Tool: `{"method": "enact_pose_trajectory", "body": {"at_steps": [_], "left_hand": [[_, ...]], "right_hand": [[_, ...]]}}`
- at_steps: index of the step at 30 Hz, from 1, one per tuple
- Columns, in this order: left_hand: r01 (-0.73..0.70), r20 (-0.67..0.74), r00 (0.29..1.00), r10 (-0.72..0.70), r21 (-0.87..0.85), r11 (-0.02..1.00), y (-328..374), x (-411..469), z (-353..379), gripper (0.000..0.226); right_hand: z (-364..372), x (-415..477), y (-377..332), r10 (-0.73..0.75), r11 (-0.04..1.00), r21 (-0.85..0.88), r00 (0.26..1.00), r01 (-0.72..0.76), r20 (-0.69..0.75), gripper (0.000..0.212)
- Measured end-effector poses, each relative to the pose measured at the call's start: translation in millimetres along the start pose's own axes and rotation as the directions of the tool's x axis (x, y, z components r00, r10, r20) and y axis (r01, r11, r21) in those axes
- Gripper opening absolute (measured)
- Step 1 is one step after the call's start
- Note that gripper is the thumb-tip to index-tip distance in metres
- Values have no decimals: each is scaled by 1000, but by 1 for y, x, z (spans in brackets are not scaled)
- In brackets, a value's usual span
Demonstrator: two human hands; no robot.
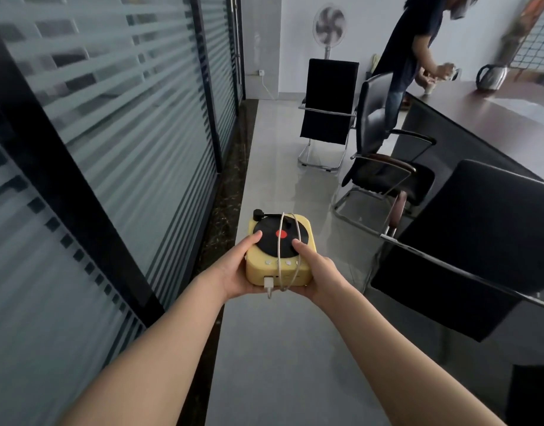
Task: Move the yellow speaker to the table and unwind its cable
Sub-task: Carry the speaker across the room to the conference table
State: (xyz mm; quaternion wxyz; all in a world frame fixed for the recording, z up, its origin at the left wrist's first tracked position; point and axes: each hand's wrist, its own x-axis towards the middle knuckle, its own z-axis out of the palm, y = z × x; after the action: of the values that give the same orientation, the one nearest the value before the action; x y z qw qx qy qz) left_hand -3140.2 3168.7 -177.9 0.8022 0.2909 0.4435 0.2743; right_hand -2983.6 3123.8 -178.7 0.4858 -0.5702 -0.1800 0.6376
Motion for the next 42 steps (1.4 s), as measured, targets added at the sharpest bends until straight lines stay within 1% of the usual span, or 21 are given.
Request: {"method": "enact_pose_trajectory", "body": {"at_steps": [3,10,16,20,24,27,31,36,42], "left_hand": [[-24,-11,1000,24,-10,1000,33,33,2,43],[-16,-39,999,15,-24,1000,97,108,-7,39],[-11,-30,999,10,-21,1000,159,182,-22,44],[3,-10,1000,-3,1,1000,218,235,-36,46],[-4,13,1000,4,20,1000,266,282,-52,48],[4,16,1000,-4,20,1000,297,312,-58,47],[3,38,999,-4,27,1000,334,352,-63,43],[2,36,999,-3,23,1000,382,423,-70,51],[-16,22,1000,17,-6,1000,446,511,-65,51]], "right_hand": [[7,41,-31,-9,1000,-11,1000,9,4,50],[30,124,-82,-2,1000,-19,1000,2,0,56],[49,203,-126,-25,1000,6,1000,25,5,52],[76,267,-165,-29,999,22,999,30,-33,57],[97,318,-197,-45,999,29,998,46,-34,53],[111,353,-219,-46,998,28,998,47,-49,56],[122,399,-248,-32,998,50,998,35,-56,61],[131,470,-293,-30,999,32,998,32,-54,60],[135,564,-356,-34,999,5,998,34,-50,62]]}}
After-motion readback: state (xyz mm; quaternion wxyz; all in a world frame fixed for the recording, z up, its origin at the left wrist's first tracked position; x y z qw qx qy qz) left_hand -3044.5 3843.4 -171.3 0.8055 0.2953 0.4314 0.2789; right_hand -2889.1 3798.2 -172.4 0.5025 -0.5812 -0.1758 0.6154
